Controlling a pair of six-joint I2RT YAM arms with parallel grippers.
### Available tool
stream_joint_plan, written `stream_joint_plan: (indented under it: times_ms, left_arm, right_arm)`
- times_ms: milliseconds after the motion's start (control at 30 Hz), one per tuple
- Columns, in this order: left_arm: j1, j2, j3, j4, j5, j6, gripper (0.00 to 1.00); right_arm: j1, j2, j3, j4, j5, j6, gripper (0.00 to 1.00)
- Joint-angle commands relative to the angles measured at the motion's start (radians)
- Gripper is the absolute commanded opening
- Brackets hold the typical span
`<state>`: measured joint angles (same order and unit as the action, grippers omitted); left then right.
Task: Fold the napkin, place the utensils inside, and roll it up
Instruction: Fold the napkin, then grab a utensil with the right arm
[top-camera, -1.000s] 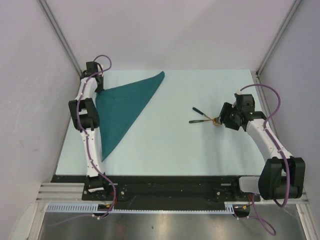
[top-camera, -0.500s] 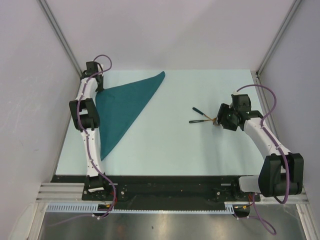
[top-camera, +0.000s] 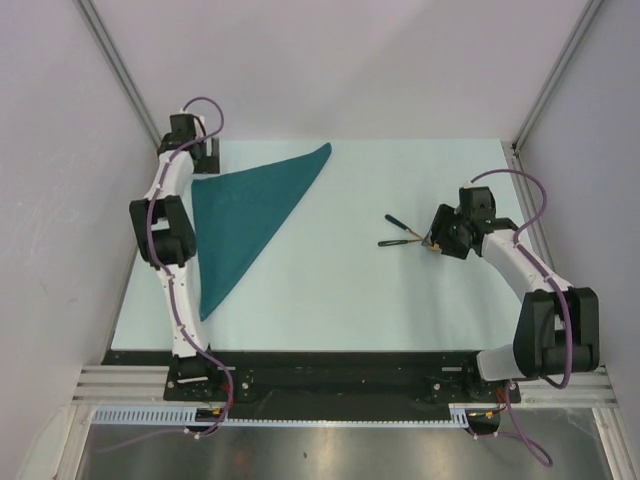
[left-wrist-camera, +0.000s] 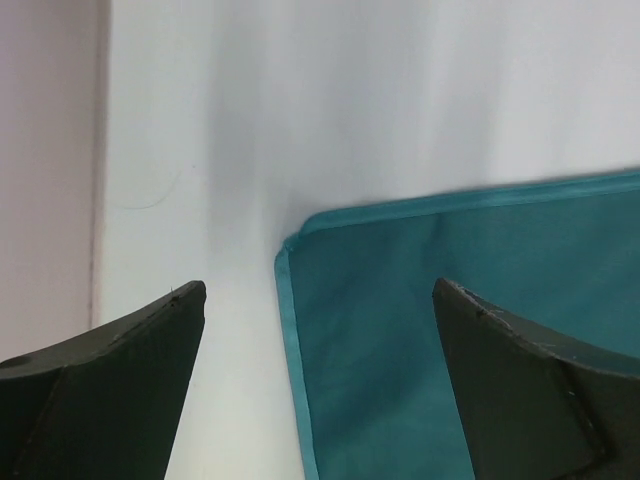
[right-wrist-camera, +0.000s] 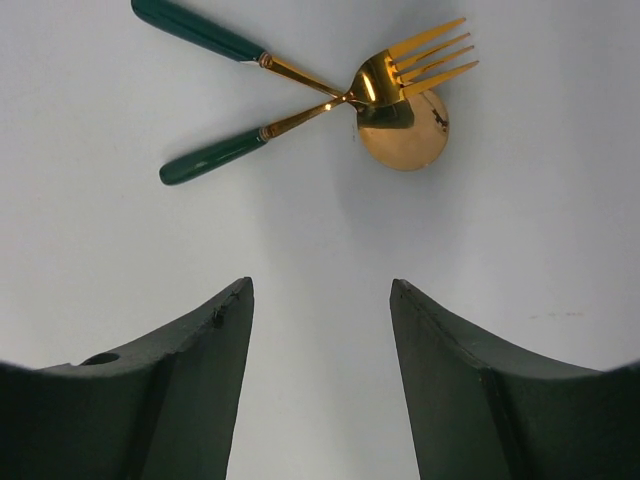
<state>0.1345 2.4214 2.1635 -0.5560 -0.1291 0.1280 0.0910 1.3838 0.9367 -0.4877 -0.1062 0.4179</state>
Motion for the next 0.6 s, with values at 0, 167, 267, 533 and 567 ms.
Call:
stream_joint_plan:
  times_ms: [0,167,267,533,567]
  left_arm:
    - [-0.088,-0.281,-0.112,0.105,-0.024,-0.05,1.0]
    - [-0.188,-0.484,-0.231,0.122,-0.041,-0.099,1.0]
    - [-0.248,-0.579,-0.283,0.084,-0.002,-0.122,1.0]
    - [-0.368,-0.903,-0.861,0.193,0.178,-0.203,1.0]
    - [-0.375,-0.903,-0.852,0.17,0.177,-0.203,0.99]
  right_arm:
    - [0.018,0.07,0.017,0.101,-0.035,0.077,0.62]
    - [0.055,0.164,0.057,0.193,-0.043,0.162,0.61]
    - [0.072,0.228,0.102,0.213,-0.038,0.144,0.61]
    - [0.156,0.445,0.427,-0.024,0.106,-0.091,0.61]
    - [0.158,0.457,0.429,-0.035,0.135,-0.074,0.6]
